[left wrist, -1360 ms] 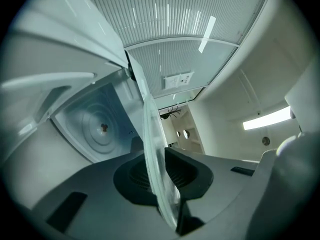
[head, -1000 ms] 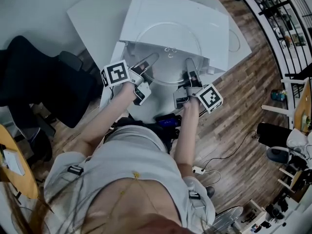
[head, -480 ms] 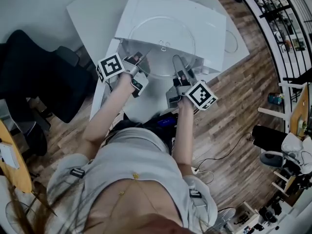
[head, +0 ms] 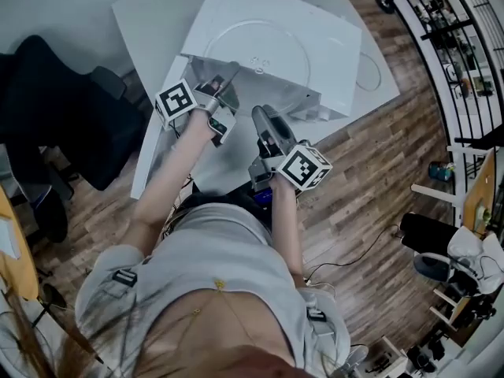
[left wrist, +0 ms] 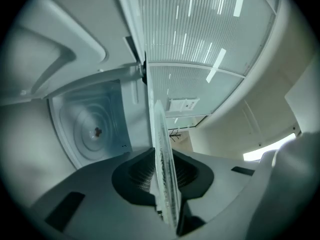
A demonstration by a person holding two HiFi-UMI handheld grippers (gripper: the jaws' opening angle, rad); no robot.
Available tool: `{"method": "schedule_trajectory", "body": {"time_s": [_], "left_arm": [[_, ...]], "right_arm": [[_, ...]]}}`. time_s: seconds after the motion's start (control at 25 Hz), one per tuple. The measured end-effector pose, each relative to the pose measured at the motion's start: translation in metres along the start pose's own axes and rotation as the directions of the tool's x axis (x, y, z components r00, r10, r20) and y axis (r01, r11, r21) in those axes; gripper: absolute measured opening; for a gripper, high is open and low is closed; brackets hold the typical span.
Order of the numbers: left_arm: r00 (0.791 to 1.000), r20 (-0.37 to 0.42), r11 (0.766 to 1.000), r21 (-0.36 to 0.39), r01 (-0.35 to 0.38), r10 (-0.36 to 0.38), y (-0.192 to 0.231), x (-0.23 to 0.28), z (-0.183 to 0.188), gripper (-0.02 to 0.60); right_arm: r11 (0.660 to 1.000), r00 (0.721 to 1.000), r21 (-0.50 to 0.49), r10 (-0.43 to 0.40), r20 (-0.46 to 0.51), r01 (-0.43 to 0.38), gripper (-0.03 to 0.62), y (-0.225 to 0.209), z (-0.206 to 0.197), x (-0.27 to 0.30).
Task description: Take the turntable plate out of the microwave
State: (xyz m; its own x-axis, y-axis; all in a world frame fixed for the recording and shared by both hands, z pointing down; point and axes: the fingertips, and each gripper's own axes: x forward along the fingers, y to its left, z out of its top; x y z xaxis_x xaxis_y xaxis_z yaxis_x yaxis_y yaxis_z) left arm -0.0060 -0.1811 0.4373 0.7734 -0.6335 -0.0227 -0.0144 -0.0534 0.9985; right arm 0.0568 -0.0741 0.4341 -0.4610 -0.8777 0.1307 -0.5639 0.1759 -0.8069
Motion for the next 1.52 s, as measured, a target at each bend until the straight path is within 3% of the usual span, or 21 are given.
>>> {"method": "schedule_trajectory", "body": {"time_s": [0.2,0.28,0.4,0.52,0.68,0.76,0.84,0.92,1.04,1.08,1.12,1.2,1.28,1.4,1.52], "left_arm": [[0.998,-0.048,0.986,0.158,0.048,-0.041,-0.007,0.005,-0.006,0.192],[0.996,-0.075,0.979,0.195,0.067,-0.053,-0.010,0.003,-0.011,0.266],[0.995,-0.075,0.966,0.243,0.086,-0.070,-0.011,-0.010,-0.017,0.308],[0.997,-0.071,0.917,0.393,0.063,-0.038,-0.004,-0.026,-0.017,0.327],[0.998,-0.063,0.857,0.512,0.050,-0.021,-0.002,-0.041,-0.023,0.337],[0.999,-0.041,0.795,0.606,0.029,-0.005,-0.002,-0.051,-0.025,0.337],[1.000,-0.027,0.706,0.708,0.012,0.010,-0.005,-0.059,-0.029,0.337],[0.999,-0.028,0.581,0.814,0.001,0.038,-0.008,-0.063,-0.037,0.337],[0.994,-0.024,0.341,0.940,-0.013,0.106,-0.010,-0.063,-0.050,0.341],[0.993,-0.022,0.287,0.958,-0.012,0.116,-0.011,-0.061,-0.054,0.341],[0.993,-0.017,0.255,0.967,-0.013,0.118,-0.013,-0.058,-0.055,0.341],[0.993,-0.003,0.233,0.972,-0.025,0.118,-0.017,-0.053,-0.054,0.343],[0.993,0.008,0.236,0.971,-0.035,0.115,-0.020,-0.049,-0.050,0.347],[0.994,0.017,0.225,0.973,-0.041,0.108,-0.020,-0.046,-0.049,0.348],[0.994,0.027,0.216,0.975,-0.049,0.103,-0.022,-0.043,-0.048,0.348]], "right_arm": [[0.999,1.000,0.035,-0.004,0.007,0.003,0.152,-0.010,0.012,0.003],[0.997,0.999,0.063,0.030,0.040,-0.032,0.141,-0.008,0.019,0.006],[0.995,0.994,0.058,0.082,0.066,-0.086,0.130,-0.003,0.029,0.011],[0.994,0.994,0.068,0.077,0.074,-0.082,0.128,-0.009,0.034,0.012],[0.994,0.994,0.074,0.080,0.070,-0.085,0.126,-0.012,0.037,0.016],[0.993,0.992,0.054,0.102,0.070,-0.106,0.124,-0.007,0.038,0.018],[0.994,0.993,0.035,0.099,0.070,-0.102,0.124,-0.006,0.038,0.018],[0.996,0.994,0.037,0.082,0.068,-0.084,0.123,-0.008,0.037,0.017],[0.996,0.995,0.050,0.077,0.057,-0.080,0.120,-0.012,0.036,0.016],[0.994,0.994,0.046,0.093,0.056,-0.095,0.123,-0.010,0.037,0.017],[0.993,0.992,0.043,0.108,0.057,-0.111,0.124,-0.008,0.039,0.017],[0.991,0.990,0.037,0.127,0.062,-0.129,0.127,-0.005,0.041,0.018],[0.992,0.990,0.029,0.122,0.066,-0.125,0.129,-0.004,0.044,0.020],[0.999,0.998,0.014,0.040,0.046,-0.040,0.141,-0.017,0.043,0.019],[0.997,1.000,-0.070,0.014,0.012,-0.013,0.153,-0.015,0.041,0.021]]}}
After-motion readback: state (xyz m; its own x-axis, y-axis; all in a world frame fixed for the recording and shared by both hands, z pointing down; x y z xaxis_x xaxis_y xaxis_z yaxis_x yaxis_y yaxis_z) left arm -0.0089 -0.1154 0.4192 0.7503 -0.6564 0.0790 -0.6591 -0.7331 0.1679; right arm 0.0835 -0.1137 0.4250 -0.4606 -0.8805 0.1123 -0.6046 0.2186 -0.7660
